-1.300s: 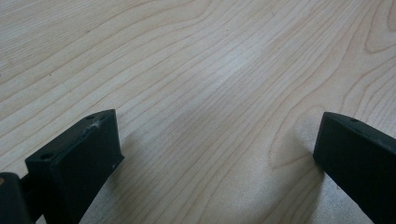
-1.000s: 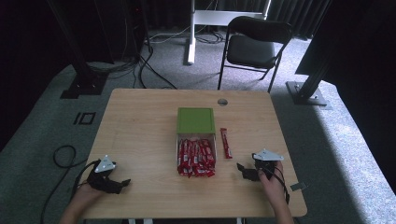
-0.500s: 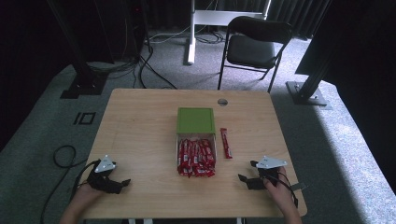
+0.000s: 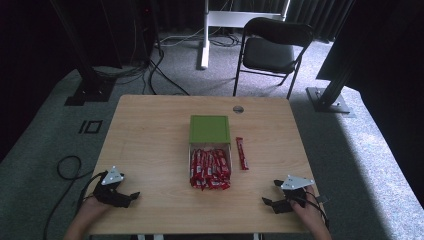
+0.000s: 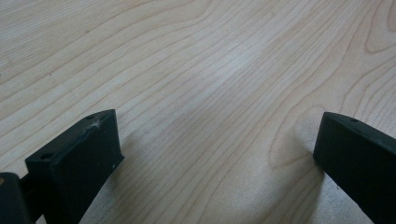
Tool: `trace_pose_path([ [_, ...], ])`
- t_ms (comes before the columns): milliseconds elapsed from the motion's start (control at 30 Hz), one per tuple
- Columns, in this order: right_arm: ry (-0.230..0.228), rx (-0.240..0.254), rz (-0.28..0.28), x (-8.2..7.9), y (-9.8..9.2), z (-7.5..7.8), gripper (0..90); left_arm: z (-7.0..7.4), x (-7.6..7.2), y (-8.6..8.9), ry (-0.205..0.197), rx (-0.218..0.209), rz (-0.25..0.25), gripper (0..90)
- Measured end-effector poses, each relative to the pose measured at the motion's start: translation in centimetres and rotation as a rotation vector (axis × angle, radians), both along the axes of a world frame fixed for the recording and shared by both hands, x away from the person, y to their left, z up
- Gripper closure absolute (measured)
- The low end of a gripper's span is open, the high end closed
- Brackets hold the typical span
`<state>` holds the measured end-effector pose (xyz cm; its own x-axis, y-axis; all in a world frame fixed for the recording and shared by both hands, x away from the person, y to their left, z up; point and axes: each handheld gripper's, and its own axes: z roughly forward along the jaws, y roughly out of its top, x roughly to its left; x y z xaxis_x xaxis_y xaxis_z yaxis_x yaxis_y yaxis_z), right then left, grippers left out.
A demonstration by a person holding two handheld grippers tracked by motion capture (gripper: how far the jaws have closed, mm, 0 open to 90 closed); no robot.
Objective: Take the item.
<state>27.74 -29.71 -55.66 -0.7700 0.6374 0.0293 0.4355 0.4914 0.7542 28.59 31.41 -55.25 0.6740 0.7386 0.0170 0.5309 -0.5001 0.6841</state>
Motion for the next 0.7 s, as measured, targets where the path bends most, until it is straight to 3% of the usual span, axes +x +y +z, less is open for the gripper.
trace_pose_path([
  [167, -0.005, -0.008, 0.025, -0.41, -0.27, -0.07, 13.9, -0.01, 0.0, 0.0, -0.001, -0.001, 0.0, 1.6],
  [267, 0.001, -0.045, 0.021, -0.38, -0.38, -0.19, 13.5, -0.01, 0.0, 0.0, -0.001, -0.001, 0.0, 1.6],
  [700, 0.003, -0.048, 0.004, -0.33, -0.39, -0.2, 12.8, -0.01, 0.0, -0.01, -0.001, -0.001, 0.0, 1.6],
])
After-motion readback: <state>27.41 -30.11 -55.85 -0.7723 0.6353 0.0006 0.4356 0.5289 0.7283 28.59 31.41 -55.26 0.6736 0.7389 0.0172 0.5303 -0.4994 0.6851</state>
